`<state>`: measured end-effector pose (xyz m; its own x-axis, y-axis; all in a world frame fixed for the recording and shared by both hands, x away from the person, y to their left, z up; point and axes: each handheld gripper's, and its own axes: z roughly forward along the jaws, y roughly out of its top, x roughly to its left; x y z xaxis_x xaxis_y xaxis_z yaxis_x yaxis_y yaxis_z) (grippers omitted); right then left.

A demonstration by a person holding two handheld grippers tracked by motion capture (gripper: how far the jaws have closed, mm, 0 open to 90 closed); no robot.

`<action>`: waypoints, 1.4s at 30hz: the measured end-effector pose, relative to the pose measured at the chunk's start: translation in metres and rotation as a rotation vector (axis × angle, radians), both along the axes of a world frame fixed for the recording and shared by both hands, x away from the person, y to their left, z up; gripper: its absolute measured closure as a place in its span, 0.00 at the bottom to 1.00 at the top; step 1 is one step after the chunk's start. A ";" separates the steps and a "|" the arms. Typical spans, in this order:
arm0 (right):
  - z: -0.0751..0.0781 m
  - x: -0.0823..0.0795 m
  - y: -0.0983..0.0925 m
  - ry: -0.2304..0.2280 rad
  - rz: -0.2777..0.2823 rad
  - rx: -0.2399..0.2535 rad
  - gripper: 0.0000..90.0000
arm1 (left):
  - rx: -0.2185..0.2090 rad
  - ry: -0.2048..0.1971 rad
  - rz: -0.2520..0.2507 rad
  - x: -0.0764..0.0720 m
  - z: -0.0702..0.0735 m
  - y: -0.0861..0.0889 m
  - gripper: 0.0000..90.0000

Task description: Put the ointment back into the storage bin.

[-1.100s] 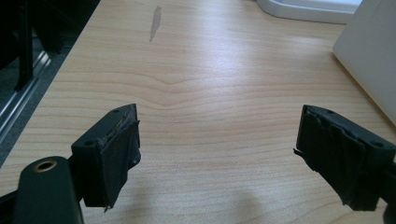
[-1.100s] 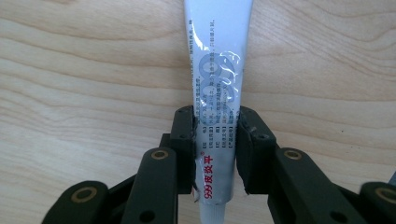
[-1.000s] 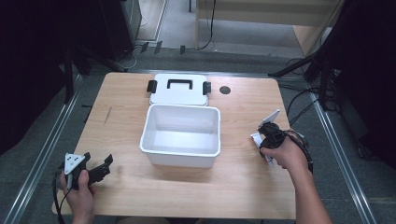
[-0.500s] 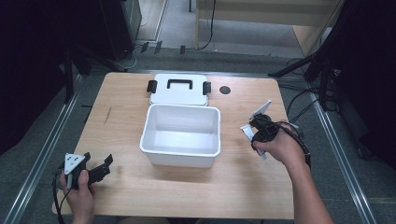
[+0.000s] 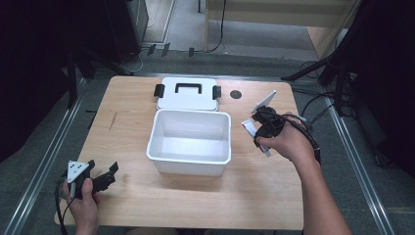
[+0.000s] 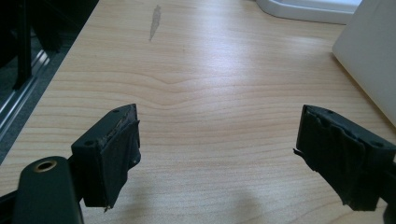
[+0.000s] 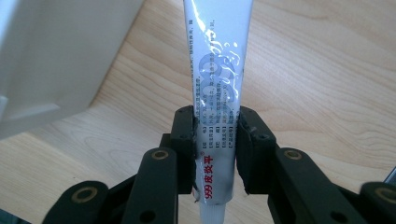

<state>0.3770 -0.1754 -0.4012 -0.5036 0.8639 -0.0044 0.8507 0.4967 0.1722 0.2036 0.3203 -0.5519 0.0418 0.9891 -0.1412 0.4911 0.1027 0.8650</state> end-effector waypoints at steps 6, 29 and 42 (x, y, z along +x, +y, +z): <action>0.018 0.001 0.015 -0.013 0.024 0.007 0.80 | -0.001 0.003 0.001 0.000 0.000 0.000 0.16; 0.045 0.001 0.098 -0.001 0.161 0.033 0.80 | -0.009 0.005 0.003 0.001 0.000 0.001 0.16; 0.036 0.003 0.131 0.021 0.200 0.043 0.80 | -0.013 0.006 0.001 0.001 0.000 0.002 0.16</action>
